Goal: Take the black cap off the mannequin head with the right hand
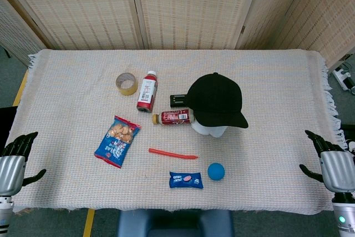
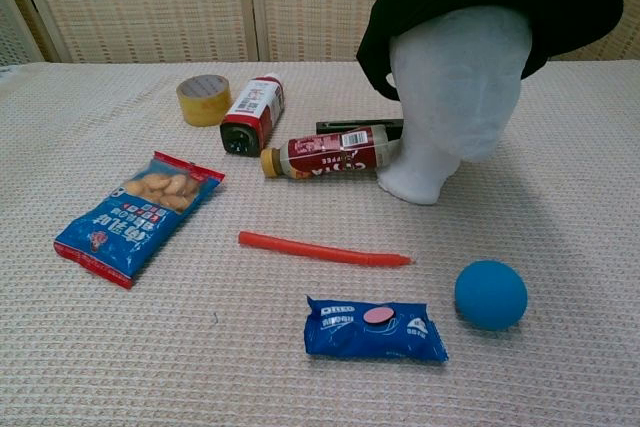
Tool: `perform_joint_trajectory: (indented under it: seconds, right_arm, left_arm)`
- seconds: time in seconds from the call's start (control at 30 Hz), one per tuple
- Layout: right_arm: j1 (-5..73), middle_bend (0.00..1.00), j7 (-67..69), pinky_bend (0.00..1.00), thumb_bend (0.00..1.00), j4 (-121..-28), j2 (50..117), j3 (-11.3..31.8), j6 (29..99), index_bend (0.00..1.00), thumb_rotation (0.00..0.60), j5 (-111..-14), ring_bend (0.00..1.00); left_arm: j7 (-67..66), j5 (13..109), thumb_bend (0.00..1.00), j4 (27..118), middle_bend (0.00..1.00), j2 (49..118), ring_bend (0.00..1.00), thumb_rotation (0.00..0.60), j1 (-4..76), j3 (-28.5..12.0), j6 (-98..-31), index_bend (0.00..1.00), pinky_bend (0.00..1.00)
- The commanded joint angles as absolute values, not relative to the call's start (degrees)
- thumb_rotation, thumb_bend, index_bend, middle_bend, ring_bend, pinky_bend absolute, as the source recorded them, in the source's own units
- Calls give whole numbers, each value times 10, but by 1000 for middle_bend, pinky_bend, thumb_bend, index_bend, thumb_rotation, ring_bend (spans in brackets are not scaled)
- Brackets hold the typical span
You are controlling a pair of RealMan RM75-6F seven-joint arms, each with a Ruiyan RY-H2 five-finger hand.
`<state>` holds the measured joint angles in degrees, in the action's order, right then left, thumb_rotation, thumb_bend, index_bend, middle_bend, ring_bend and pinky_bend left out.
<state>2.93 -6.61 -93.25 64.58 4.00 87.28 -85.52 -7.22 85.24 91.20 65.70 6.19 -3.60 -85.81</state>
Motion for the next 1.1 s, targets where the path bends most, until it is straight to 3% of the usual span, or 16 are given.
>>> perform_joint_trajectory:
  seconds: [0.03,0.5,0.9,1.1]
  right_arm:
    - [30,274,-67,471,73,-933,647,38,869,159,600,-855,396]
    - [30,278,-50,524,73,-927,648,35,877,162,600,-875,448]
    - [63,314,-22,769,74,-968,615,58,877,175,600,-915,747]
    - [103,329,-27,820,73,-1010,602,90,858,186,600,-922,810]
  left_arm:
    - [-74,850,184,910,161,657,132,600,63,-34,-852,82,233]
    - [-69,852,185,917,159,648,131,600,56,-29,-858,82,233]
    - [-75,855,184,937,158,634,131,600,62,-30,-852,82,233]
    - [-72,855,183,941,158,630,131,600,62,-30,-851,82,233]
